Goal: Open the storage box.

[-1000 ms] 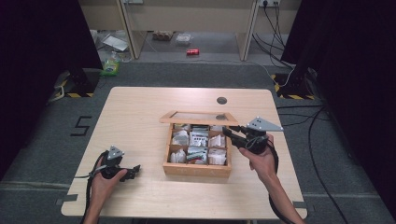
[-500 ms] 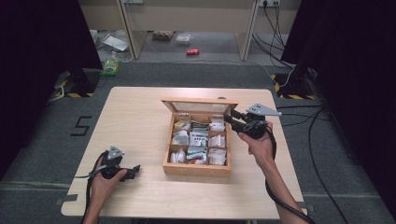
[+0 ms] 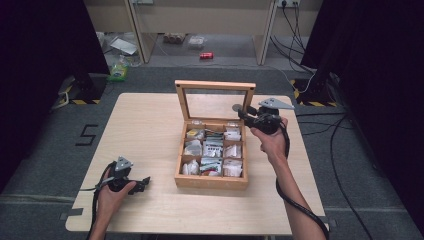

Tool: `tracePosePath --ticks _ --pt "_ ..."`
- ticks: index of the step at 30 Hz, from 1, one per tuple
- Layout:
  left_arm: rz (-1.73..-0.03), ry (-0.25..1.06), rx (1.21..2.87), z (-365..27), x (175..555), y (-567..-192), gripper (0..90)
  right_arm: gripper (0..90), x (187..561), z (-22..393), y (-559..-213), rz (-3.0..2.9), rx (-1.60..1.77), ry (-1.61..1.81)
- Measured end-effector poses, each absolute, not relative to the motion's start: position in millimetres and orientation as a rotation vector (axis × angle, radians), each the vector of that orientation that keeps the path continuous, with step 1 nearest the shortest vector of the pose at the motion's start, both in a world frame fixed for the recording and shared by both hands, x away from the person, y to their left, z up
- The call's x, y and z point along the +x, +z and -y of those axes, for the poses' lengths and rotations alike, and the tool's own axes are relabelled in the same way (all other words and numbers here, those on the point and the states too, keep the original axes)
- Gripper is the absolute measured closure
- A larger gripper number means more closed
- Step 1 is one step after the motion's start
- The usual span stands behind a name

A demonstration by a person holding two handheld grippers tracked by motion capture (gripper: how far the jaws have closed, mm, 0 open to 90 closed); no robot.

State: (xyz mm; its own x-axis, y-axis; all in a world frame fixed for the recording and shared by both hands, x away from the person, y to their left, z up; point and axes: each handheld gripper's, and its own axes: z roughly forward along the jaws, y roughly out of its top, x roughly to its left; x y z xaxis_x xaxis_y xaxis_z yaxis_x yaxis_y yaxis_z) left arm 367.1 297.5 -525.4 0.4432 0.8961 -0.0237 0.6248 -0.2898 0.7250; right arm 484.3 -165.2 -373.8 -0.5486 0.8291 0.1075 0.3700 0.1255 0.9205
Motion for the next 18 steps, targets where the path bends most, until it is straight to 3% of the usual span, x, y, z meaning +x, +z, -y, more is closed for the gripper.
tracePosePath --ticks 18 --pt "-1.270 0.517 2.025 -297.6 367.2 -525.4 0.0 55.2 498.8 164.7 -379.0 -1.970 1.191 1.283"
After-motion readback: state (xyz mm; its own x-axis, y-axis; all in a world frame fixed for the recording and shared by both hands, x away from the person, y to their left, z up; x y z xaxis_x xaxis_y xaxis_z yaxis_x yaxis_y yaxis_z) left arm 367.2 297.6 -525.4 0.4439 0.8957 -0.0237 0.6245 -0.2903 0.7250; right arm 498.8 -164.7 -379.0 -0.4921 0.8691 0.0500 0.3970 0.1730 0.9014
